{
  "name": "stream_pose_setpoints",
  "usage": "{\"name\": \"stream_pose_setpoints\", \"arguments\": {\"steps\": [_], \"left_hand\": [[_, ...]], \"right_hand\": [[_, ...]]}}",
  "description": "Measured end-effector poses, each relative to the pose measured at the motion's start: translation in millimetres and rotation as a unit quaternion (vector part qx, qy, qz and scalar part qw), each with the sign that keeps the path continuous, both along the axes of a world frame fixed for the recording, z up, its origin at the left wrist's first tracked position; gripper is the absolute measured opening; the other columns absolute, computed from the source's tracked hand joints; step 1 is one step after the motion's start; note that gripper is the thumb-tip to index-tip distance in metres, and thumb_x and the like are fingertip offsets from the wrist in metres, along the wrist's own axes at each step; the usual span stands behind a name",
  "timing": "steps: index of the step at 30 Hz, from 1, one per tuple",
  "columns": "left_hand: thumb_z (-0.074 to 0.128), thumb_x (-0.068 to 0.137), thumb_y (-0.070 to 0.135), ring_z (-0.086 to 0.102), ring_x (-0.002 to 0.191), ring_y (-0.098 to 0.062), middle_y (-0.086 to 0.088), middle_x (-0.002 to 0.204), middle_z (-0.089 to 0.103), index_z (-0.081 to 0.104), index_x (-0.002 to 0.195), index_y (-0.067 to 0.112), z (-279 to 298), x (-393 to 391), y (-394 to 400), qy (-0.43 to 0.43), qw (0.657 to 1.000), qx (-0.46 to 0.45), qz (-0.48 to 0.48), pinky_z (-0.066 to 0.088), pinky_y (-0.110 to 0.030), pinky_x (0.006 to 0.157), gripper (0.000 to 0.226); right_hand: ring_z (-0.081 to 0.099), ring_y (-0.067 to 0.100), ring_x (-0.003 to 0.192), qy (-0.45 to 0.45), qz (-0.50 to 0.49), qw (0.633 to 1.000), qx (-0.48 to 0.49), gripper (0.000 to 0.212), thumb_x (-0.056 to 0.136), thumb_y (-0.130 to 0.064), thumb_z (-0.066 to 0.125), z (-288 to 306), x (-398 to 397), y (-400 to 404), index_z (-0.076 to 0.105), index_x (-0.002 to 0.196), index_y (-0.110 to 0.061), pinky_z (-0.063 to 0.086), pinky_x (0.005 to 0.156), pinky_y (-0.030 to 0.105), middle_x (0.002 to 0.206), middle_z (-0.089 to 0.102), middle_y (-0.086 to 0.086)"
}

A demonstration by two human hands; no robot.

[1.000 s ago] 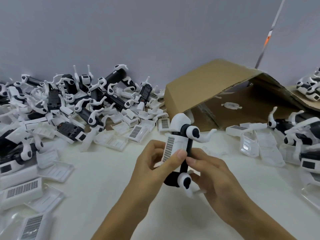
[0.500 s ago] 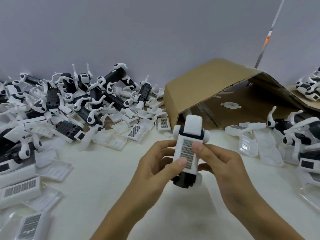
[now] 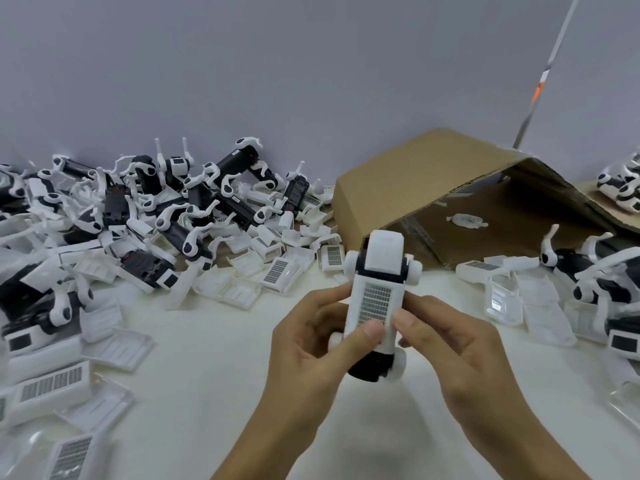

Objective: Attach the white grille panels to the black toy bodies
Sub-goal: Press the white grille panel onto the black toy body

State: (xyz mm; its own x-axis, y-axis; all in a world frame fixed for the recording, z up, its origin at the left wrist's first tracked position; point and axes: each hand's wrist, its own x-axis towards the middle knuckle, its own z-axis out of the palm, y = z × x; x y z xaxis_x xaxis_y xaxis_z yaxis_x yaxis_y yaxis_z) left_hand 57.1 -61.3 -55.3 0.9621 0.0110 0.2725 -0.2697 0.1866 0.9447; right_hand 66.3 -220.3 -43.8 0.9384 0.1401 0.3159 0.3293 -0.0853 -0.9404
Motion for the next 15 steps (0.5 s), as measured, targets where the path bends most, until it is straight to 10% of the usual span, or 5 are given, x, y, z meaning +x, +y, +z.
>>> {"name": "stream_pose_setpoints", "arguments": {"steps": [7,11,15], "left_hand": [[0.063,0.087,0.041,0.067,0.113,-0.024,-0.01,0.113,0.075,0.08,0.101,0.018,0,13,17,0.022,0.998,-0.043,-0.028,0.054,-0.037,0.096,0.032],[0.067,0.094,0.021,0.067,0.098,-0.004,0.007,0.093,0.075,0.077,0.082,0.03,6,49,77,-0.026,0.945,0.003,0.327,0.053,-0.027,0.087,0.018],[0.055,0.089,-0.005,0.044,0.134,-0.035,-0.014,0.141,0.052,0.062,0.129,0.021,-6,85,168,0.059,0.83,0.161,0.53,0.039,-0.05,0.112,0.048]], "right_hand": [[0.072,-0.005,0.092,0.022,-0.05,0.997,0.062,0.029,0.057,-0.049,0.072,0,3,2,0.074,0.083,-0.06,0.055,0.07,0.013,0.094,0.077,-0.022],[0.075,0.008,0.081,0.008,-0.077,0.995,0.061,0.034,0.054,-0.029,0.08,-12,7,3,0.074,0.087,-0.028,0.057,0.064,0.013,0.085,0.079,-0.009],[0.075,0.013,0.074,0.002,-0.036,0.999,-0.004,0.032,0.063,-0.004,0.088,-23,11,8,0.068,0.074,-0.026,0.057,0.064,0.014,0.084,0.078,-0.004]]}}
